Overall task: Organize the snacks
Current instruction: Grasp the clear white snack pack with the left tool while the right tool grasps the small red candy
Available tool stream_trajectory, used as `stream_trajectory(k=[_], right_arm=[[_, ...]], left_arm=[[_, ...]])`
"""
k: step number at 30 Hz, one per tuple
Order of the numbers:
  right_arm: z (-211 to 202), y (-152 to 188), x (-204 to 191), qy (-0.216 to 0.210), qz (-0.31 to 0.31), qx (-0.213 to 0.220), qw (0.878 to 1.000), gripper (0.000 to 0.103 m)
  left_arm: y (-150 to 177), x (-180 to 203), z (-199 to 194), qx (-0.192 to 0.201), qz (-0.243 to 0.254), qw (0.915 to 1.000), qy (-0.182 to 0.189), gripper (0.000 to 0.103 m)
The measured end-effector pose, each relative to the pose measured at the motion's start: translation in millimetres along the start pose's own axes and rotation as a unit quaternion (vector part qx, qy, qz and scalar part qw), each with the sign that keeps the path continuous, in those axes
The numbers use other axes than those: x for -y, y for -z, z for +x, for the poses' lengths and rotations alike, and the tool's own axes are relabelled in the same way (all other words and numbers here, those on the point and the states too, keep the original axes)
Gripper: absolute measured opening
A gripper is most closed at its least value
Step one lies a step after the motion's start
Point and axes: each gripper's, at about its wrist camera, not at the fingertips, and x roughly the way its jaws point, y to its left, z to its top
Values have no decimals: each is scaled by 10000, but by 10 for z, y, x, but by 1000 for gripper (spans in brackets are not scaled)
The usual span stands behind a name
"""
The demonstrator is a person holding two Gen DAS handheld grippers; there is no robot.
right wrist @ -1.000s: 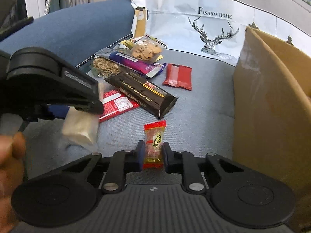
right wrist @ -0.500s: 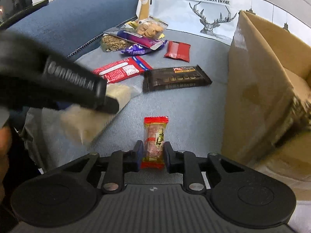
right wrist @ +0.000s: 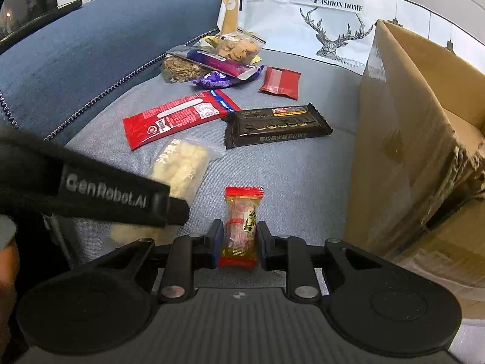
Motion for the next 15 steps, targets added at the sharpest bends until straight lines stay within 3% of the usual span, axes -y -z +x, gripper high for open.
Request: stream_trajectory(k=[15], right_arm=[[-86, 44, 55, 150, -56, -26, 9999, 21]], left_arm=[[14, 56, 42, 34, 156, 9998, -122, 44]])
